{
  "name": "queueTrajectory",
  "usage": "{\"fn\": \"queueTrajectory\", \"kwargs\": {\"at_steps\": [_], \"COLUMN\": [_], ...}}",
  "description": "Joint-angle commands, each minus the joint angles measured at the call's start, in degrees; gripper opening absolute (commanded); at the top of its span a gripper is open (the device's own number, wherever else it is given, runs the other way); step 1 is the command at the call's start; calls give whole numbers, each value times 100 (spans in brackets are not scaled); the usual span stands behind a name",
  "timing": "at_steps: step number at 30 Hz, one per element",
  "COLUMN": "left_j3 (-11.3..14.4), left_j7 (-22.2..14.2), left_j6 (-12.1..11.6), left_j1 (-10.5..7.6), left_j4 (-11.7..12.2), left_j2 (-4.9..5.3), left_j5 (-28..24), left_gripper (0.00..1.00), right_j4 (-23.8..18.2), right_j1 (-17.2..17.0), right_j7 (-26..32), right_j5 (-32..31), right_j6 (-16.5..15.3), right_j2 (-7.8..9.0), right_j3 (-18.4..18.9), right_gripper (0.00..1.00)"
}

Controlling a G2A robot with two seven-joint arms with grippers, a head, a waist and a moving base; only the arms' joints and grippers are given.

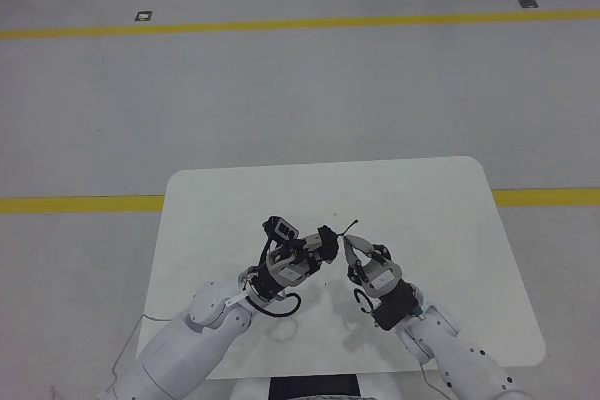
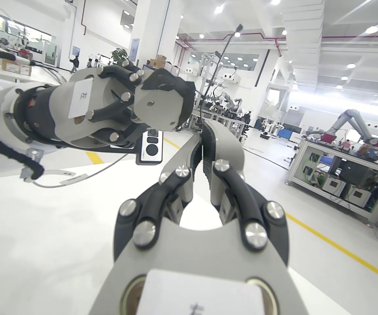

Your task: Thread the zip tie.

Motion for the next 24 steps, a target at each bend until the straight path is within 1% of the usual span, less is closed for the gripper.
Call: {"fn": "queueTrajectory", "kwargs": {"at_steps": [1, 15, 24], "left_j3": [0, 0, 0], "left_j7": [0, 0, 0], "left_j6": [0, 0, 0], "left_j1": [0, 0, 0], "left_j4": [0, 0, 0], "left_j2": [0, 0, 0], "left_j5": [0, 0, 0], "left_gripper": [0, 0, 0], "right_j4": [28, 264, 328], "right_j1": [9, 194, 302], "right_j7": [39, 495, 649], "right_j5": [0, 0, 0], "right_j6": [-16, 27, 113], "right_j2": [21, 219, 321], "right_j3": [-20, -361, -554], "right_gripper": [0, 0, 0]}}
